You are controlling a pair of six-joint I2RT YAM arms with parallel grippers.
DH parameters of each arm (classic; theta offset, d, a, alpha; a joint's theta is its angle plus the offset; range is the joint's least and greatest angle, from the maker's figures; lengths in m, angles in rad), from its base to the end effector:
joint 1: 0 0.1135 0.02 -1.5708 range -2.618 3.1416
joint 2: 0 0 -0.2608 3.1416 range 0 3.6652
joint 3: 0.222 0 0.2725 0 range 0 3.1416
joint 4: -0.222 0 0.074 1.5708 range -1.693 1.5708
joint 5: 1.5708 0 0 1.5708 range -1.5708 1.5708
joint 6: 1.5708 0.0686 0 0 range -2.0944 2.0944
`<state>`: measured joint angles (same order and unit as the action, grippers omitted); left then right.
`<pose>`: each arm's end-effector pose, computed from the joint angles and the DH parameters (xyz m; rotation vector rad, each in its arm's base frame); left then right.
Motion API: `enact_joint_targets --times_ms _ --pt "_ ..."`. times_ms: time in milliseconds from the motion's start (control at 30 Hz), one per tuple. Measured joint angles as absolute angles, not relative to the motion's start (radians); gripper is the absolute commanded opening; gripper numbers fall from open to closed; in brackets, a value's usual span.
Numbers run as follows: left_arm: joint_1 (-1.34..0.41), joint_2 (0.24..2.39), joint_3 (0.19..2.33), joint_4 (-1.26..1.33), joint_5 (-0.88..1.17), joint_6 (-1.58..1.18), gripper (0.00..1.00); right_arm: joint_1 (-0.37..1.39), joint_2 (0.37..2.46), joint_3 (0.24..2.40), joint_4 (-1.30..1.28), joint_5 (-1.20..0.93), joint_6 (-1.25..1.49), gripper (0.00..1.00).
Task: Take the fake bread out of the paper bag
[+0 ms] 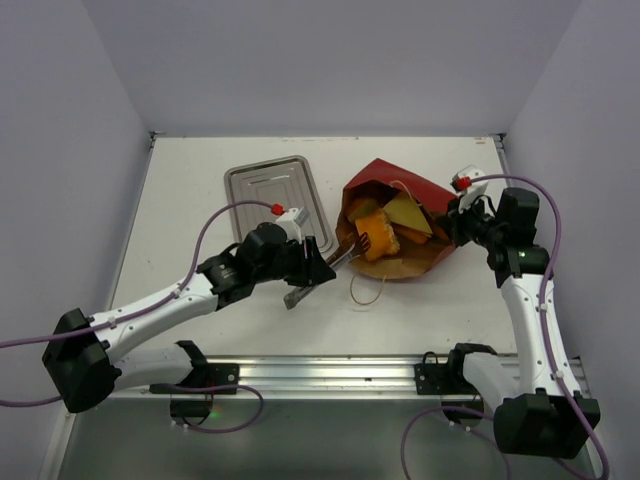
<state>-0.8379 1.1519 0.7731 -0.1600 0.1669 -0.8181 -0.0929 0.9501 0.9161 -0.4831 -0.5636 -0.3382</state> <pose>0.1954 -0.2341 0.2365 0.1333 2.3238 -1.1030 0.2531 0.0132 0.3113 -0.5754 1.9320 0.3149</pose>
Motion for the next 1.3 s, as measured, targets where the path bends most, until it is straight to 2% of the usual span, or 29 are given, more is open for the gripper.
enact_joint_targets --times_ms 567,667,833,867,1067,1300 --pt "-0.838 1.28 0.868 -0.219 0.136 -0.775 0.5 -0.093 0.96 0.914 -0.471 -0.564 -0.329 0.0" --pt "-0.838 1.289 0.875 -0.218 0.131 -0.774 0.48 -0.093 0.96 0.914 -0.469 -0.564 -0.328 0.0" --pt "-0.838 1.294 0.878 -0.214 0.13 -0.772 0.29 -0.093 0.96 0.908 -0.457 -0.564 -0.323 0.0" --pt "-0.838 1.295 0.878 -0.212 0.13 -0.772 0.23 -0.093 0.96 0.907 -0.456 -0.564 -0.322 0.0" --pt "-0.838 1.294 0.878 -0.204 0.136 -0.774 0.02 -0.093 0.954 0.907 -0.455 -0.562 -0.322 0.0" --pt "-0.817 1.219 0.868 -0.205 0.177 -0.775 0.0 -0.093 0.945 0.902 -0.441 -0.537 -0.314 0.0"
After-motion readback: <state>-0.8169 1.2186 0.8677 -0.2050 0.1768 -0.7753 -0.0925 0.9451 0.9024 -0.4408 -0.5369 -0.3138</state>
